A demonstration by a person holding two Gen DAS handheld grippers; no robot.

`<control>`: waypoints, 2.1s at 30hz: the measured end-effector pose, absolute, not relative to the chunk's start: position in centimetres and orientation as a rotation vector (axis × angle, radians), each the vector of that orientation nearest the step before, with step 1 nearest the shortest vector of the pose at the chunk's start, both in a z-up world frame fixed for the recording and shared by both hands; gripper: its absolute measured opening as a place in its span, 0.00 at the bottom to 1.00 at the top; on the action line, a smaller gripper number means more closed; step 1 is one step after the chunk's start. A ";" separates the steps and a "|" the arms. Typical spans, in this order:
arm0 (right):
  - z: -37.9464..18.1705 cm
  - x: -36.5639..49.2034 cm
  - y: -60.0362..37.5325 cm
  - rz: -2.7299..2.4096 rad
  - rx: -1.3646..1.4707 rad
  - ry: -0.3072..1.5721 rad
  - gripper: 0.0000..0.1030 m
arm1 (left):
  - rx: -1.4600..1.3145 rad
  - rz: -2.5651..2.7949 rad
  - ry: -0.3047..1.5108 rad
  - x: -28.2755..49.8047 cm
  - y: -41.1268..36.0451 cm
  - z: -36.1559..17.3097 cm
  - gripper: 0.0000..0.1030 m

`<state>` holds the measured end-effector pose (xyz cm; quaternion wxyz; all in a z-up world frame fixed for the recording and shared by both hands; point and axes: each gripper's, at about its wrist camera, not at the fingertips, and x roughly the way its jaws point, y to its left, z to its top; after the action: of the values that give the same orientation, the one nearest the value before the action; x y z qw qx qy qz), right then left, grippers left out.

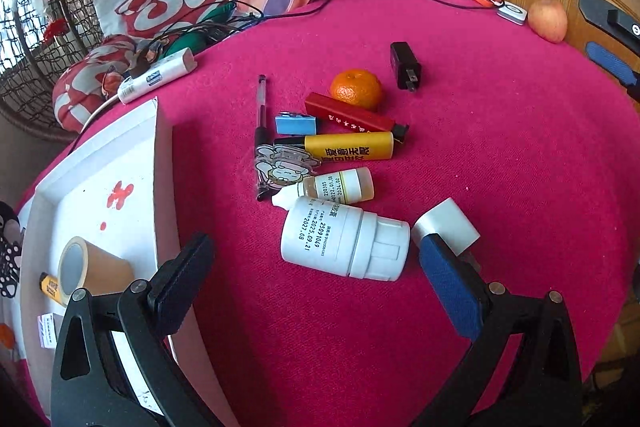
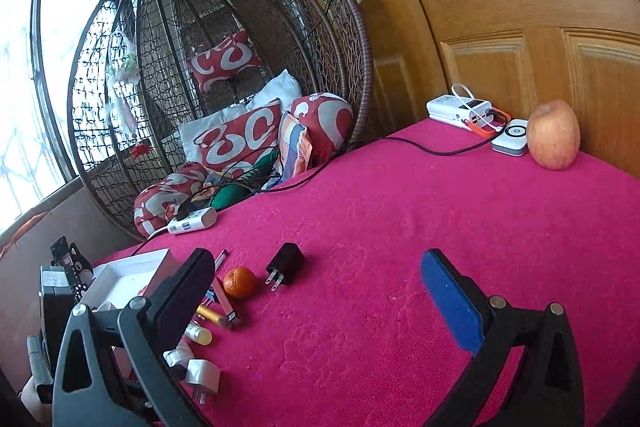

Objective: Organize rigid objects
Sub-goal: 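Move both open tools back toward the remaining items, then grasp the white pill bottle with the left tool while the right tool grasps the white charger plug, then carry the pill bottle and white plug into the white tray and open both tools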

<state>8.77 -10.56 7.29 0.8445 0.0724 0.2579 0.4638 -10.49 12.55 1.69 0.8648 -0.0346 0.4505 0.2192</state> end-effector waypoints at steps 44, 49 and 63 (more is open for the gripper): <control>5.0 -0.2 -1.4 1.441 -0.473 0.616 0.44 | -0.240 0.446 0.729 -17.0 13.5 7.5 0.63; 7.1 -0.7 -1.9 1.448 -0.431 0.566 0.44 | -0.251 0.451 0.697 -17.8 13.7 8.3 0.63; 9.5 -2.2 -1.5 1.436 -0.372 0.509 0.44 | -0.294 0.487 0.633 -20.7 14.7 9.2 0.63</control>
<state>-2.22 -1.54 9.52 0.7082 -0.1674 0.2291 0.6465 -20.68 14.75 9.18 0.9109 -0.1424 0.3069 0.2362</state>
